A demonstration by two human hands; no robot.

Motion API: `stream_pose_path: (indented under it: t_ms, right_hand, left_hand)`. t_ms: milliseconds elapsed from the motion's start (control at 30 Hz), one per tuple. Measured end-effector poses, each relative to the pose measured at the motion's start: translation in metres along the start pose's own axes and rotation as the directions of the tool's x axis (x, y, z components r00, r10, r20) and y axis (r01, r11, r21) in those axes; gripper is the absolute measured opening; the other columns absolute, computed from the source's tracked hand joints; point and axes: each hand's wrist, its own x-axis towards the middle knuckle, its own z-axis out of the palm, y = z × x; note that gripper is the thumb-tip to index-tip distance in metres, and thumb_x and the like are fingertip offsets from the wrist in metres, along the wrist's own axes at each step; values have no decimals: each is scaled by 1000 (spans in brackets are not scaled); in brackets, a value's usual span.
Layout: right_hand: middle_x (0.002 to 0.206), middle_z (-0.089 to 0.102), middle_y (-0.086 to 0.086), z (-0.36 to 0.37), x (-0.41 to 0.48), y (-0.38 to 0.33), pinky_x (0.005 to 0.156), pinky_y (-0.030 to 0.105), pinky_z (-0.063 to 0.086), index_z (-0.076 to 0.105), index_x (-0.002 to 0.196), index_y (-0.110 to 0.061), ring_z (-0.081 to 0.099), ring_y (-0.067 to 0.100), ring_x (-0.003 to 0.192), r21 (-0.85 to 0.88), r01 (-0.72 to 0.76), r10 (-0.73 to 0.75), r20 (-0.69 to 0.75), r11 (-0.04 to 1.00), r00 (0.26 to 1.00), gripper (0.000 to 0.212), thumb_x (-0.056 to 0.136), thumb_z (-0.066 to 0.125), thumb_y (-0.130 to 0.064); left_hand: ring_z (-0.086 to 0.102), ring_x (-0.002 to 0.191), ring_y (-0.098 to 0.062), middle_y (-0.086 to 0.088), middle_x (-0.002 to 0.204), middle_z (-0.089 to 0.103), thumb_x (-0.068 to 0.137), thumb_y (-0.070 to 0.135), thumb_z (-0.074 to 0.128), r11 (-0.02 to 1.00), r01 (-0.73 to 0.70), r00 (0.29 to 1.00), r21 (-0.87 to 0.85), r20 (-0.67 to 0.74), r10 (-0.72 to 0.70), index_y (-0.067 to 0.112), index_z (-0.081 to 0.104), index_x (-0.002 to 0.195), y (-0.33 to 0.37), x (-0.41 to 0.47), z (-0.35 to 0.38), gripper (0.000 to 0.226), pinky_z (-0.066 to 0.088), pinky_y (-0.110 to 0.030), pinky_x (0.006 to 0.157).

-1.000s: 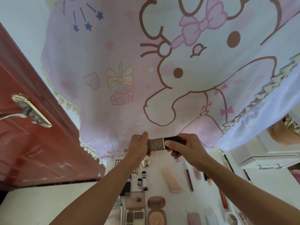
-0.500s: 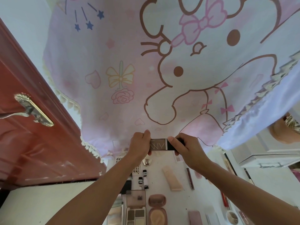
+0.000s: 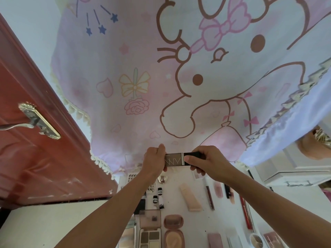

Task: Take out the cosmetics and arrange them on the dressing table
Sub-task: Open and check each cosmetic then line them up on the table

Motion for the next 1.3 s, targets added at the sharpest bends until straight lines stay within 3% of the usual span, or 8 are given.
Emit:
stream_pose_path:
  t_ms: [167,267,500,767,867,1033,1133,1300]
  right_hand:
    - [114,65,-11,-9,-2,-10,93,27,50,56,128,-28,59,7,99,-425,169,-139,101,889,985,44,88,68,-43]
    - [108,65,-8,-7,-4,-16,87,29,52,57,124,-27,58,10,97,-544,245,-161,198,803,967,42,87,68,-45]
    - [89,61,-11,-2,-8,-9,65,12,44,58,115,-27,55,2,77,-529,235,-189,140,815,972,34,89,64,-49]
    - [98,60,-20,-32,-4,6,72,8,49,58,115,-31,58,1,93,-342,144,-142,29,929,989,35,84,74,-34]
    - [100,66,-2,-23,-2,6,66,18,52,65,109,-20,63,9,85,5,17,-16,-45,1000,999,28,83,75,-15]
    - [99,69,15,-4,1,13,50,25,45,67,107,-8,60,18,68,710,-251,242,116,658,963,20,90,59,-3]
    - [96,66,12,8,8,26,46,22,41,65,110,-6,55,16,61,779,-345,321,195,523,927,20,92,60,-13]
    - [92,64,10,14,19,57,45,21,42,63,102,-4,52,14,59,716,-428,440,186,552,879,23,90,68,-23]
  left_hand:
    - [47,42,-15,-7,51,52,100,28,35,997,80,996,-2,34,-80,9,48,64,-5,0,-3,42,39,-23,48]
    - [43,43,-14,-8,54,52,100,29,34,991,131,988,1,82,-130,9,47,70,-5,0,-5,38,34,-22,44]
    - [36,32,-10,-9,49,50,99,25,35,991,130,982,18,137,-131,3,50,75,-1,3,-14,36,28,-19,37]
    - [32,27,-9,-9,49,46,98,25,36,967,252,963,-39,103,-247,8,44,73,-19,11,-44,31,22,-17,33]
    - [34,38,-14,-6,49,48,98,29,39,938,316,944,-142,141,-297,7,48,76,-23,12,-36,33,22,-17,35]
    - [24,34,-13,-13,49,51,100,41,41,785,451,891,-424,257,-373,2,62,88,-35,9,-20,46,18,-17,36]
    - [27,36,-12,-15,58,54,95,54,47,693,483,873,-535,350,-338,4,68,99,-41,9,-14,54,20,-17,35]
    - [36,42,-13,-15,69,55,88,56,49,619,468,867,-631,462,-186,1,66,103,-47,10,-16,59,33,-22,39]
